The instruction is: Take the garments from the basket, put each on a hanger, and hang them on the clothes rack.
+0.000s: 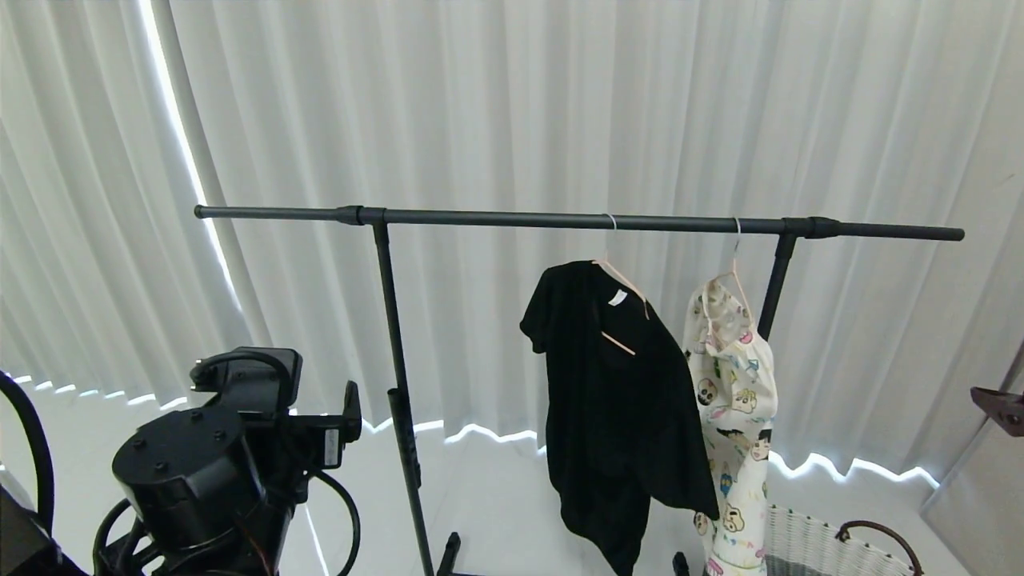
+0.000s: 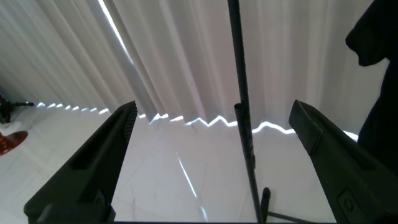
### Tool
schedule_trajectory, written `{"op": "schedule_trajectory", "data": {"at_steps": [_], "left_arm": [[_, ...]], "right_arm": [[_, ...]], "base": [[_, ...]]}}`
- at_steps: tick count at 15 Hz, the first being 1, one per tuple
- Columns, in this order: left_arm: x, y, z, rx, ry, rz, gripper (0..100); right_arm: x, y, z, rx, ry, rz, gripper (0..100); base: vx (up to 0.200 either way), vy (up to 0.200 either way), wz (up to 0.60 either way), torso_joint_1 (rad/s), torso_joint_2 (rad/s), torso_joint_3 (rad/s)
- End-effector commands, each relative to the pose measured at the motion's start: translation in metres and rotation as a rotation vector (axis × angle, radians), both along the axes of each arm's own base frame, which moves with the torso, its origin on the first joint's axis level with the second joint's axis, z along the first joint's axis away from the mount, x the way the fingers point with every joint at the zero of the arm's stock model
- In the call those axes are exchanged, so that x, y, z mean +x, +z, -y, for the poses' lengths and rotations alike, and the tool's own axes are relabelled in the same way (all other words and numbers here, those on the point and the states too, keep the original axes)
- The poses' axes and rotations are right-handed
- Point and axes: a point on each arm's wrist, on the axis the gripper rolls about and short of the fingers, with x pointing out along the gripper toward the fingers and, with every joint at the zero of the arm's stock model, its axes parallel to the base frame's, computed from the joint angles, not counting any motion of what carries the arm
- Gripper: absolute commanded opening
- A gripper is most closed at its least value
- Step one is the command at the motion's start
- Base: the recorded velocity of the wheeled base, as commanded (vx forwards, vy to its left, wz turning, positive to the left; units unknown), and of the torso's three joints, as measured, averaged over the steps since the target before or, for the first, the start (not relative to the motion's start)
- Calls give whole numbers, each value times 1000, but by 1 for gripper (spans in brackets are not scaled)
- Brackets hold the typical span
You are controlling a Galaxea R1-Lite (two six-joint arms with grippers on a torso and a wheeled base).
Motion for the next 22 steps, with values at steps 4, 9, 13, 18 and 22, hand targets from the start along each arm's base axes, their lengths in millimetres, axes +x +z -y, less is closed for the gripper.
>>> {"op": "schedule_trajectory", "data": {"at_steps": [4,9,13,18,22], "left_arm": [[17,12,-11,-14,45,58,100],[18,11,-13,-14,53,54,100],[19,12,-17,-10,66,54,100],[21,12,-32,-4,129,51,100],[25,13,-58,7,244,50,100]], "right_arm": [[-7,2,3,-6,-6,19,100],[-8,2,3,-22,1,15,100],[-10,2,3,-31,7,19,100],[-10,2,3,-33,8,17,100],[-12,2,3,-32,8,21,100]], "base": [[-200,0,0,0,2,1],[-80,0,0,0,2,1],[0,0,0,-7,23,12],[0,0,0,-190,425,232],[0,0,0,-222,505,287]]}}
